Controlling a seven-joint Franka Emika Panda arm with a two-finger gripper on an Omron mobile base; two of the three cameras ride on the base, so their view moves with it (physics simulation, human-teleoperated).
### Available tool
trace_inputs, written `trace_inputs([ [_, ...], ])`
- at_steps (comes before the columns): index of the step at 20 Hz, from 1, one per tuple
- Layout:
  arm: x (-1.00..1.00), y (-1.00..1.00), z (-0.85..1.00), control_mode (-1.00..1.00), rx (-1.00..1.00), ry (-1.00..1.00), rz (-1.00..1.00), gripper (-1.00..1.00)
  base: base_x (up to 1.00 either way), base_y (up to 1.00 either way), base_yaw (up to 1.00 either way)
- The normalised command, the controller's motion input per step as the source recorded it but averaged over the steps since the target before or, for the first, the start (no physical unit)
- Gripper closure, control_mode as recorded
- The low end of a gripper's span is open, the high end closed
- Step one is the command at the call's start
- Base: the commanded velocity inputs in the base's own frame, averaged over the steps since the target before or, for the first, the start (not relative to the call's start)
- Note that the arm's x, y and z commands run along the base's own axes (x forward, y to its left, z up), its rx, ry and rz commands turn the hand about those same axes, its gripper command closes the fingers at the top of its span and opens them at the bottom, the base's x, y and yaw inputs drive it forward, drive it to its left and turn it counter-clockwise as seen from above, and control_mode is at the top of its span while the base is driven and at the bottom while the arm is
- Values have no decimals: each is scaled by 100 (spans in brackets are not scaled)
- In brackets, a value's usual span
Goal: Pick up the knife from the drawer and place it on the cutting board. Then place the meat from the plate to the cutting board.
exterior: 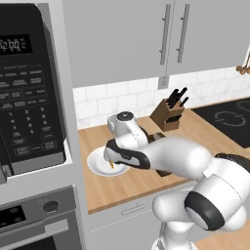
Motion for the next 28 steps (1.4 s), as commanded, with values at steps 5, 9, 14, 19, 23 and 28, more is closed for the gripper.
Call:
trace_inputs([
  [5,20,86,-50,-100,1,1,0,-100,0,0,0],
  [9,12,13,-7,-100,1,2,0,-100,0,0,0],
  [14,38,-33,-18,-100,0,0,0,-100,0,0,0],
  [19,11,-2,-17,-100,0,8,0,-100,0,0,0],
  [23,27,0,-20,-100,0,3,0,-100,0,0,0],
  [28,26,3,-7,-100,0,0,0,-100,0,0,0],
])
